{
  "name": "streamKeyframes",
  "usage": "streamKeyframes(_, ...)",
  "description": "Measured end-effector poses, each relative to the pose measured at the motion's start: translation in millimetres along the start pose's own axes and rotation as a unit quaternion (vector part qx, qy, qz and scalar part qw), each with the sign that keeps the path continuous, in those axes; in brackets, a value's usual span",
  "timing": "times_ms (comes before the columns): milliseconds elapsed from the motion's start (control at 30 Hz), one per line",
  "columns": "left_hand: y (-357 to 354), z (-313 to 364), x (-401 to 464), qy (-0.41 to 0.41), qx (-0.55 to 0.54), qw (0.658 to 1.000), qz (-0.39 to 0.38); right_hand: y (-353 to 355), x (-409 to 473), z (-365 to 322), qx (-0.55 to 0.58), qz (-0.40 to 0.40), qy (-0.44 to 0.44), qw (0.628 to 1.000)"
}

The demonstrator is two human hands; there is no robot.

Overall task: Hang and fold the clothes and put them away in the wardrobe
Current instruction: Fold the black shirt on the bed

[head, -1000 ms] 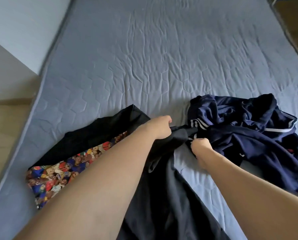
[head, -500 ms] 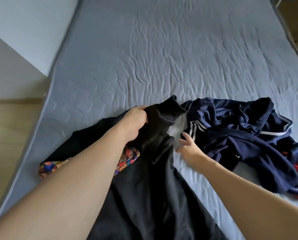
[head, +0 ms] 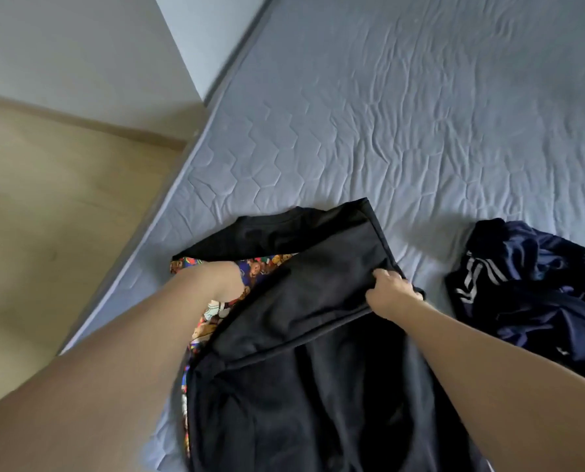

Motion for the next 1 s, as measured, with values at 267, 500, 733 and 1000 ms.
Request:
streamKeyframes(267,5.7,141.5,118.2,-0.123,-0.237,0.955,0.128,-24.5,70.4,63.7,0.014,0.044,-0.064,0.997)
streamKeyframes(500,-1.3,217.6,176.5,-0.169,-0.281,0.943,0.055,-75.7,100.8,91.0,-0.121,0.002,-0.003,0.993)
streamKeyframes(733,-9.4,166.3,186.9,-0.129,-0.25,0.96,0.016,41.2,127.1,-4.1,-0.158,0.267,0.151,0.939)
streamKeyframes(1000,-34.6,141.1,170.9,-0.176,-0.191,0.964,0.058,31.0,203.5,-71.0,-0.275,0.01,0.258,0.926)
Point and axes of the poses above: each hand's wrist, its own x-axis towards the middle knuckle, its own y-axis out of the back of the hand, z = x × y, the point moved 9 cm from there along x, towards the middle knuckle, and after that the axes turned 6 degrees about y, right-handed, at the moved point
